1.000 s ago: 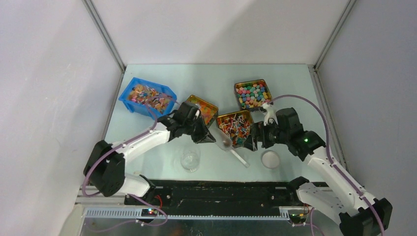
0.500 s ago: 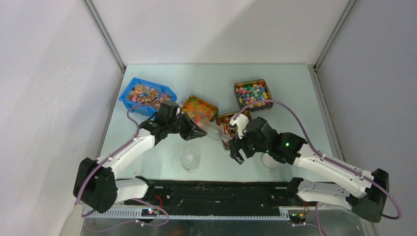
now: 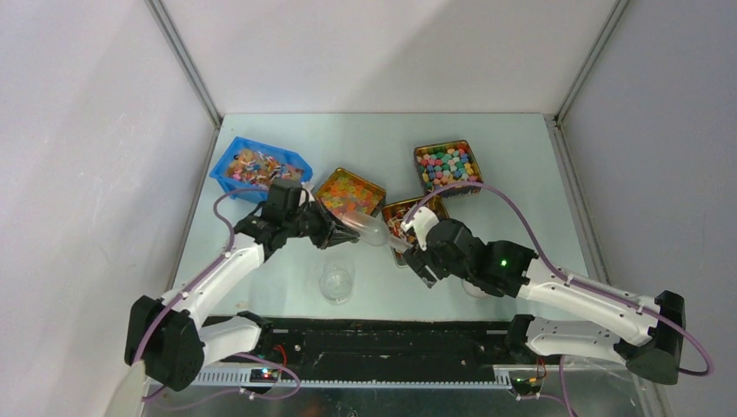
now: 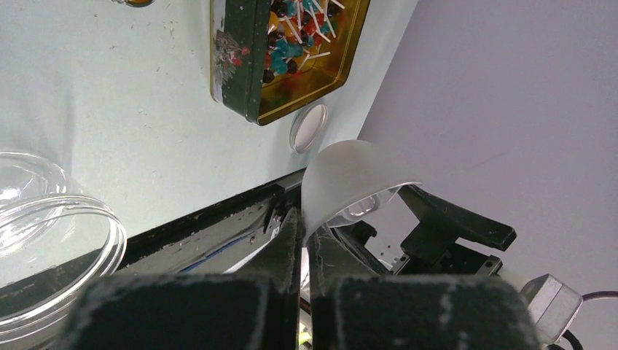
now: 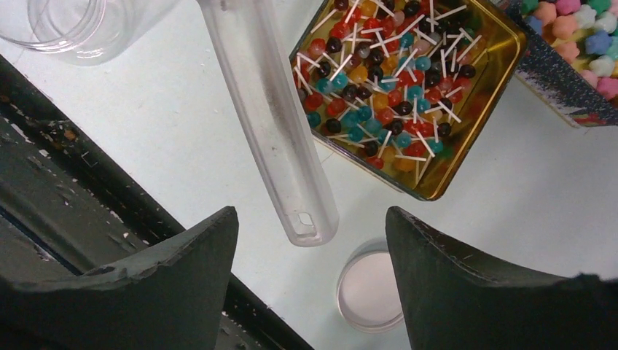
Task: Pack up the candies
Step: Pick up the spatula from the center of the board.
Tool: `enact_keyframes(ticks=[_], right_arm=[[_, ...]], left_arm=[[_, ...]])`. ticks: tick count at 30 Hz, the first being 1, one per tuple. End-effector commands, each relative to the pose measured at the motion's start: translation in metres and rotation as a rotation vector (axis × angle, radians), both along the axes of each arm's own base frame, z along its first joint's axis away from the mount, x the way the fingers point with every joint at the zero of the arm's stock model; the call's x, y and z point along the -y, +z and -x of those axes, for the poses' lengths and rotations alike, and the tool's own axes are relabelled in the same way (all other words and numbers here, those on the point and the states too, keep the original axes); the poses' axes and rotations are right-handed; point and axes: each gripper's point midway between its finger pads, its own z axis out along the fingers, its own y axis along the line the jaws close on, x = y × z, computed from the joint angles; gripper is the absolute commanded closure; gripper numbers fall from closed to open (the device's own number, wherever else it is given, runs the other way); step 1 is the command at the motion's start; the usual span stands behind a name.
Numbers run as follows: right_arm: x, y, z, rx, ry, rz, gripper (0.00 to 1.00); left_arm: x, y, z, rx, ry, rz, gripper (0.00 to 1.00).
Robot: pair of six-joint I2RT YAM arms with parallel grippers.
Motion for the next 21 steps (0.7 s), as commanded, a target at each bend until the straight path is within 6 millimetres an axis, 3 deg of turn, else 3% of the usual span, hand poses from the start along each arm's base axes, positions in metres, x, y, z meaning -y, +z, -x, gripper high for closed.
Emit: enact_keyframes(ticks=[1, 17, 21], right_arm=[[-0.004, 0.017, -0.008, 0.071, 0.015, -0.003, 0.25], [-0.031, 0.003, 0.002, 0.001, 0.142, -0.021, 0.45], [-0.035, 0.003, 0.001, 0.009, 0.162, -0.021, 0.54]], left_arm=[[0.001, 0.014, 0.008, 0.028, -0.04, 0.041, 1.0], [0.002, 0.021, 0.013, 0.05, -0.063, 0.052, 1.0], [0.002, 0.023, 0.014, 0.055, -0.065, 0.056, 1.0]])
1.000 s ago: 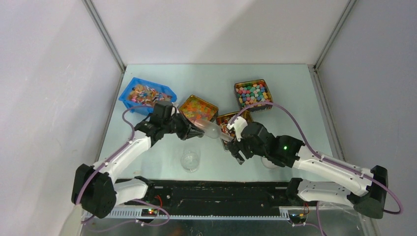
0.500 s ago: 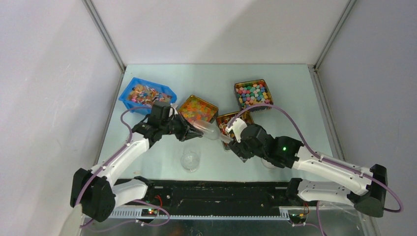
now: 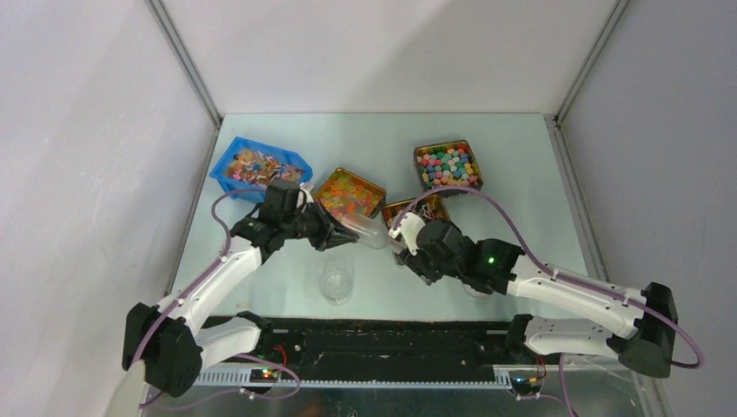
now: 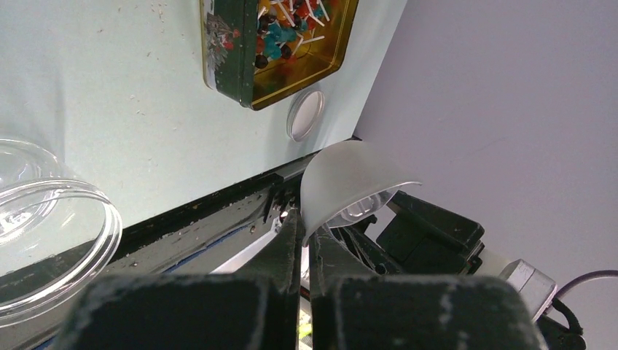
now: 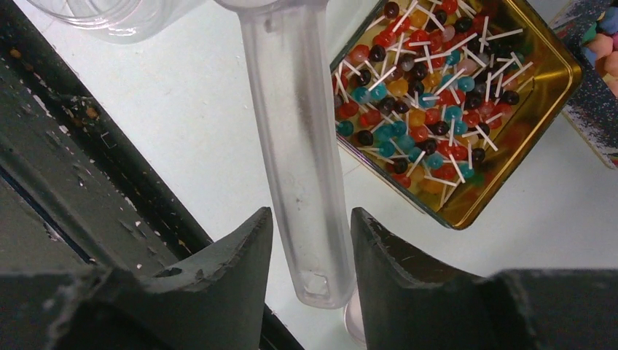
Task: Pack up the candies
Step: Pick up the spatula from the center of the board.
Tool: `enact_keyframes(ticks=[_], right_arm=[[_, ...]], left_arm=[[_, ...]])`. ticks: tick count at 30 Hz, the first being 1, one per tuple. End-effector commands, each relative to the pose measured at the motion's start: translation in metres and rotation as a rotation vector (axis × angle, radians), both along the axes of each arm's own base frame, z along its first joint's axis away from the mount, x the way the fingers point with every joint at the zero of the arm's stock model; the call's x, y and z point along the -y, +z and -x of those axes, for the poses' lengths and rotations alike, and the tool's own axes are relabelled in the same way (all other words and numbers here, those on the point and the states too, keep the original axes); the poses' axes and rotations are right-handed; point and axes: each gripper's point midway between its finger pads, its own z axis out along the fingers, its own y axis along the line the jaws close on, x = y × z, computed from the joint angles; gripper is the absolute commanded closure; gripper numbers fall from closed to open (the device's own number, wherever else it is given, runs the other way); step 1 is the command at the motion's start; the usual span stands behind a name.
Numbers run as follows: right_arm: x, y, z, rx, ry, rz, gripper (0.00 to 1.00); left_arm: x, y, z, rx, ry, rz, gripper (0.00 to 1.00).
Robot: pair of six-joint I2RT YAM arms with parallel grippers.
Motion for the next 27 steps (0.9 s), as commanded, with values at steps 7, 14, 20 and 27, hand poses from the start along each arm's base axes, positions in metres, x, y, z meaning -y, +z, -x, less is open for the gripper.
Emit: enact_keyframes(ticks=[7, 14, 20, 27], right_arm=[[-0.022, 0.022, -0.005, 0.051, 0.055, -0.082, 0.76], [-0.022, 0.029, -0.001, 0.037, 0.06, -0.119, 1.0], [-0.017, 0.027, 0.001, -0.06, 0.005, -0.179, 1.0], [-0.01, 0.03, 0.0, -0.24, -0.048, -0.324, 1.0]], left_arm=[[0.002, 0.014, 0.007, 0.045, -0.039, 0.046, 1.0], [0.003, 0.012, 0.007, 0.057, -0.048, 0.056, 0.7], [-0.008, 0.029, -0.004, 0.188, -0.049, -0.058, 0.28], [-0.029, 0.056, -0.007, 0.332, -0.104, -0.341, 0.27]])
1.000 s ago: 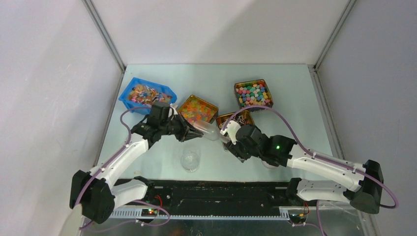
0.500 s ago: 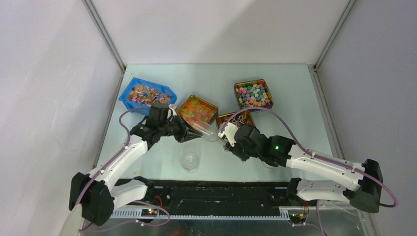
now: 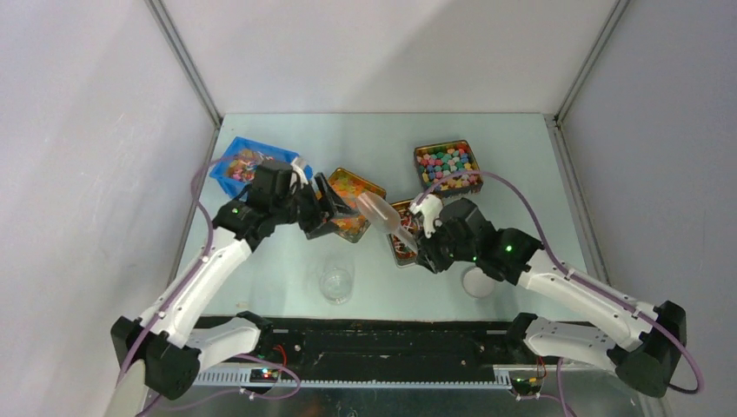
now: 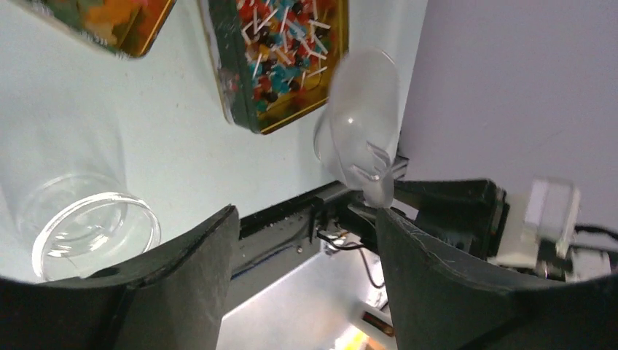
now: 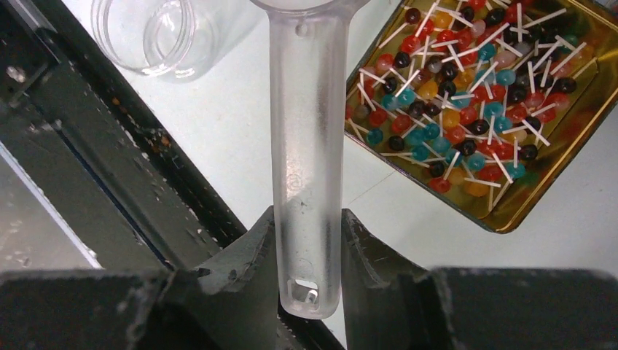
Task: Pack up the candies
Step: Pick up the spatula from the center of the board.
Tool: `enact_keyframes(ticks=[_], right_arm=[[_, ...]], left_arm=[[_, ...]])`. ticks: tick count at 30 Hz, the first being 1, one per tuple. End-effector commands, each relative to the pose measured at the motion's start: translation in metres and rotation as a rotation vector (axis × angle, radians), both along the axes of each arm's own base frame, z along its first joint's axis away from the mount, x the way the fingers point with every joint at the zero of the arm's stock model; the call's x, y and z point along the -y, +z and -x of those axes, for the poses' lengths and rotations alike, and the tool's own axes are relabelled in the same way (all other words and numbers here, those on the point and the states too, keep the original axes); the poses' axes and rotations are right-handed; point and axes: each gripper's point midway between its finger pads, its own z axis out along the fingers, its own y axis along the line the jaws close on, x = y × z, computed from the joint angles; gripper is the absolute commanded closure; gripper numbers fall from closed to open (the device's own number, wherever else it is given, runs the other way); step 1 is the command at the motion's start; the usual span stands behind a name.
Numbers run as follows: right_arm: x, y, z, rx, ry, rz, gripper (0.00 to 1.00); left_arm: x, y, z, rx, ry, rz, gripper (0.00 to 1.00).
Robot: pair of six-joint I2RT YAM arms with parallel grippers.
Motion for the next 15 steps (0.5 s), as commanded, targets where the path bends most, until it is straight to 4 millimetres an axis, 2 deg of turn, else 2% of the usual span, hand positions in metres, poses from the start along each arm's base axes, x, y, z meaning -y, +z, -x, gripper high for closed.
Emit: enact_keyframes(ticks=[1, 4, 9, 15], right_arm=[[-0.007, 0.014, 0.005, -0.121, -0.005, -0.148, 1.0], [-0.002, 0.012, 0.005, -0.166, -0.005, -0.158, 1.0], [0.005, 0.015, 0.009, -0.189, -0.026, -0.17, 1.0], [0.011, 0.02, 0.013, -0.189, -0.042, -0.177, 1.0]], left_arm=[[-0.008, 0.018, 0.001, 0.161, -0.083, -0.204, 0.27], [0.011, 0.036, -0.003, 0.245, -0.136, -0.217, 0.27], [0.051, 0.056, -0.008, 0.378, -0.223, -0.22, 0.27], [0.081, 0.055, -0.02, 0.402, -0.256, -0.192, 0.32]])
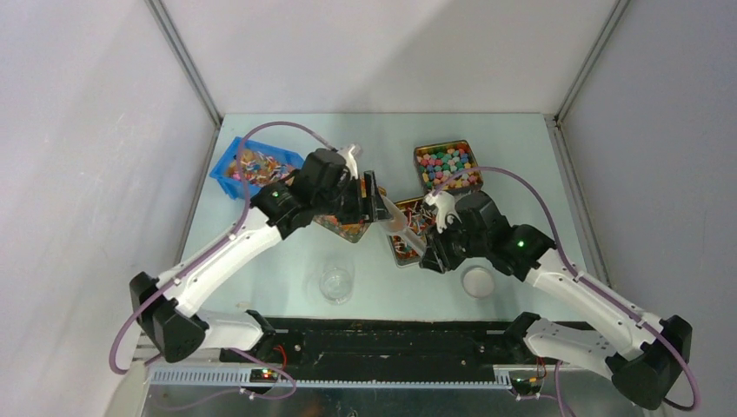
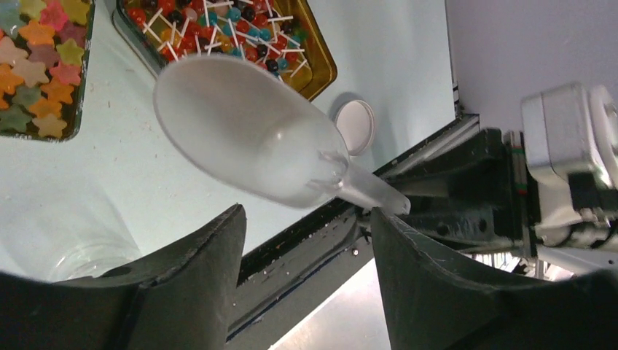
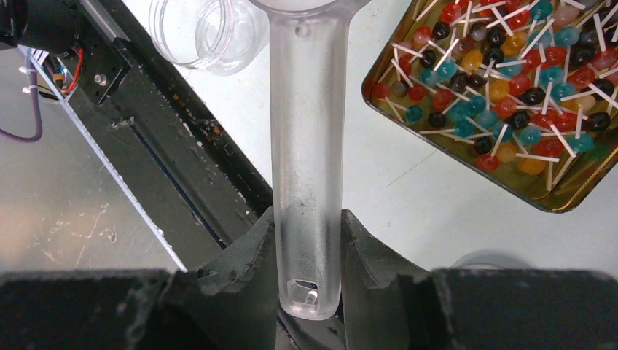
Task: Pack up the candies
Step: Pick up the spatula from the center of the board.
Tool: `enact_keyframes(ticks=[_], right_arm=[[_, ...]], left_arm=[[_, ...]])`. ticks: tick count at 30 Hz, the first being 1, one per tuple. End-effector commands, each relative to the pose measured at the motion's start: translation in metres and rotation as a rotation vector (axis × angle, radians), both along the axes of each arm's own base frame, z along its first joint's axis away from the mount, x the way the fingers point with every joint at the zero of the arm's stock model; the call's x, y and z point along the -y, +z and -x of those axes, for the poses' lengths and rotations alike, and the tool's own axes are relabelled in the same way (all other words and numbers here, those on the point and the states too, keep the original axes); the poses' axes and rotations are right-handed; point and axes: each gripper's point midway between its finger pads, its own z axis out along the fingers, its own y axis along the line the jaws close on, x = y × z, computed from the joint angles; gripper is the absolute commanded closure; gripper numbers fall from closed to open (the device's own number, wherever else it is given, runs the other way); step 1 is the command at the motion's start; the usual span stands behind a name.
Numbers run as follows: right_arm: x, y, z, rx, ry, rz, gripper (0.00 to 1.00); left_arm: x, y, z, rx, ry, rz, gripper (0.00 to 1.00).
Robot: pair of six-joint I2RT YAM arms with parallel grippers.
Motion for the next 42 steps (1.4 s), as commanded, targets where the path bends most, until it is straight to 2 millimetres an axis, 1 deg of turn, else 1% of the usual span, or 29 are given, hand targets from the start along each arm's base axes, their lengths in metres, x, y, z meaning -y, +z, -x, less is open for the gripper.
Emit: enact_keyframes(ticks=[1, 3, 5, 6, 7, 9, 10, 11, 15, 18, 21, 25, 27, 29, 31, 33, 35, 37, 42], right_arm=[[0.0, 0.012, 0.006, 0.002, -0.001, -0.043, 1.0], [0.001, 0.014, 0.006, 0.007, -0.003, -0.05, 1.0], [0.001, 0.017, 0.005, 0.012, -0.014, -0.058, 1.0], [0.001, 0.018, 0.004, 0.014, -0.017, -0.062, 1.0], [0.001, 0.019, 0.004, 0.014, -0.021, -0.066, 1.0], [0.002, 0.021, 0.002, 0.017, -0.034, -0.072, 1.0], [0.002, 0.022, 0.001, 0.015, -0.04, -0.077, 1.0], [0.002, 0.024, 0.0, 0.017, -0.045, -0.083, 1.0], [0.003, 0.029, -0.004, 0.022, -0.064, -0.101, 1.0], [0.004, 0.033, -0.005, 0.034, -0.069, -0.11, 1.0], [0.005, 0.037, -0.007, 0.048, -0.076, -0.119, 1.0], [0.008, 0.04, -0.01, 0.064, -0.093, -0.125, 1.0], [0.009, 0.04, -0.01, 0.066, -0.096, -0.123, 1.0], [0.01, 0.038, -0.011, 0.064, -0.095, -0.112, 1.0], [0.012, 0.035, -0.01, 0.063, -0.091, -0.098, 1.0], [0.014, 0.034, -0.011, 0.068, -0.092, -0.09, 1.0], [0.014, 0.036, -0.012, 0.079, -0.095, -0.093, 1.0], [0.014, 0.039, -0.013, 0.086, -0.097, -0.103, 1.0], [0.015, 0.043, -0.014, 0.091, -0.114, -0.122, 1.0]], left_arm=[[0.017, 0.02, -0.022, 0.101, -0.006, 0.034, 0.34], [0.021, 0.017, -0.024, 0.1, -0.013, 0.027, 0.36], [0.023, 0.009, -0.026, 0.091, -0.014, 0.015, 0.37], [0.024, 0.003, -0.025, 0.078, -0.019, 0.007, 0.38], [0.025, 0.0, -0.026, 0.076, -0.019, 0.009, 0.39], [0.026, -0.015, -0.023, 0.041, -0.023, 0.002, 0.42], [0.027, -0.018, -0.022, 0.03, -0.021, 0.005, 0.44], [0.026, -0.026, -0.02, 0.01, -0.017, -0.002, 0.46], [0.022, -0.043, -0.015, -0.021, -0.002, -0.01, 0.53], [0.02, -0.052, -0.013, -0.034, 0.004, -0.018, 0.59], [0.017, -0.061, -0.011, -0.053, 0.01, -0.03, 0.62], [0.016, -0.067, -0.01, -0.066, 0.013, -0.039, 0.63], [0.016, -0.066, -0.009, -0.063, 0.012, -0.035, 0.62], [0.017, -0.061, -0.01, -0.047, 0.013, -0.018, 0.57], [0.02, -0.051, -0.01, -0.025, 0.01, 0.02, 0.53], [0.023, -0.04, -0.009, -0.007, 0.003, 0.069, 0.5], [0.024, -0.035, -0.008, -0.002, 0.008, 0.098, 0.5], [0.022, -0.039, -0.008, -0.011, 0.019, 0.099, 0.53], [0.018, -0.065, -0.003, -0.068, 0.034, 0.052, 0.59]])
